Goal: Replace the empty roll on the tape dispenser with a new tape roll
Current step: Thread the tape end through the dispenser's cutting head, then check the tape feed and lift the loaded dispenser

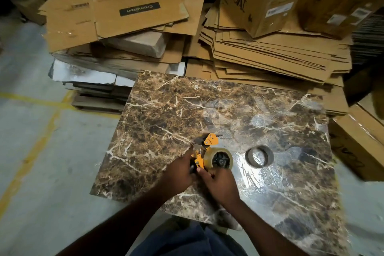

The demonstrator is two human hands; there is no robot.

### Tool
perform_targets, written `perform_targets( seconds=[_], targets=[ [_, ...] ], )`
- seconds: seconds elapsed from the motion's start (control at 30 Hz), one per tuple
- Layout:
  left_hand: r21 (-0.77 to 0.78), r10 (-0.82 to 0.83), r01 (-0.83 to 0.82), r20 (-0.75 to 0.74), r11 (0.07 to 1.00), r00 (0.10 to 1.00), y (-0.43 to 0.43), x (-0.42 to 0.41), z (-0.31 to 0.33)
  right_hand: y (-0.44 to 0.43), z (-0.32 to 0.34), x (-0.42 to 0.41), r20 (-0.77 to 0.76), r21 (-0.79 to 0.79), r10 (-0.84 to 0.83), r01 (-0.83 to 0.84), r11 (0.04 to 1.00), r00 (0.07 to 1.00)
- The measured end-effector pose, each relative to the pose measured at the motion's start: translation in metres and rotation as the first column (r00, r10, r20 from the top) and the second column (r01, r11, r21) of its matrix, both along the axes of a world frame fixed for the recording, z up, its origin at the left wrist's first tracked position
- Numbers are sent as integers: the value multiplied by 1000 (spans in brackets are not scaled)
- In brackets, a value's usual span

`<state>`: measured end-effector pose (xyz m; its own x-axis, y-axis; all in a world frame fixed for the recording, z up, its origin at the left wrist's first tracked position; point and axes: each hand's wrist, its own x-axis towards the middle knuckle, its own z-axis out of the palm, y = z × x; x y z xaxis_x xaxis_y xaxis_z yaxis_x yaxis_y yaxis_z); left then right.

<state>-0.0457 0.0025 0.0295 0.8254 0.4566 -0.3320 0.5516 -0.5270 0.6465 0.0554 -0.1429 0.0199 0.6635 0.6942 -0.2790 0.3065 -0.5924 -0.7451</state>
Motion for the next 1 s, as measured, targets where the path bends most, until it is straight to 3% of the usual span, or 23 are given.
perform_targets(
  seconds=[0.1,0.13,0.23,0.33,0.47,0.6,0.77,0.87,0.9,0.93,1.0],
  targets=[
    [34,-23,22,31,999,999,-3,8,2,-5,-12,-23,-394,-59,-197,189,980,898],
    [31,-25,24,38,999,999,-5,10,3,-4,-16,-27,-530,-87,-241,230,969,813],
    [6,-33,32,82,999,996,-13,17,8,7,-9,-25,-862,-81,-251,369,926,441],
    [-5,-21,21,96,1000,995,-20,25,17,15,10,-13,-948,-94,-232,505,858,219],
    [-32,49,-46,91,998,995,-25,35,24,22,16,-3,-973,-108,-207,606,788,96],
    [-115,134,-112,205,987,970,-29,36,27,29,12,5,-975,-66,-188,647,760,122],
    [-151,305,-270,305,951,902,-26,42,38,44,17,18,-978,96,-37,610,787,203],
    [25,306,-344,398,939,865,-10,46,45,56,25,26,-985,98,-18,638,764,174],
    [54,331,-388,422,920,844,-1,46,46,58,22,29,-978,104,-42,652,751,204],
    [4,399,-440,414,898,818,10,47,49,58,19,33,-964,110,-83,660,743,254],
    [-268,567,-506,268,820,778,37,54,51,53,14,38,-928,121,-154,665,737,339]
  ],
)
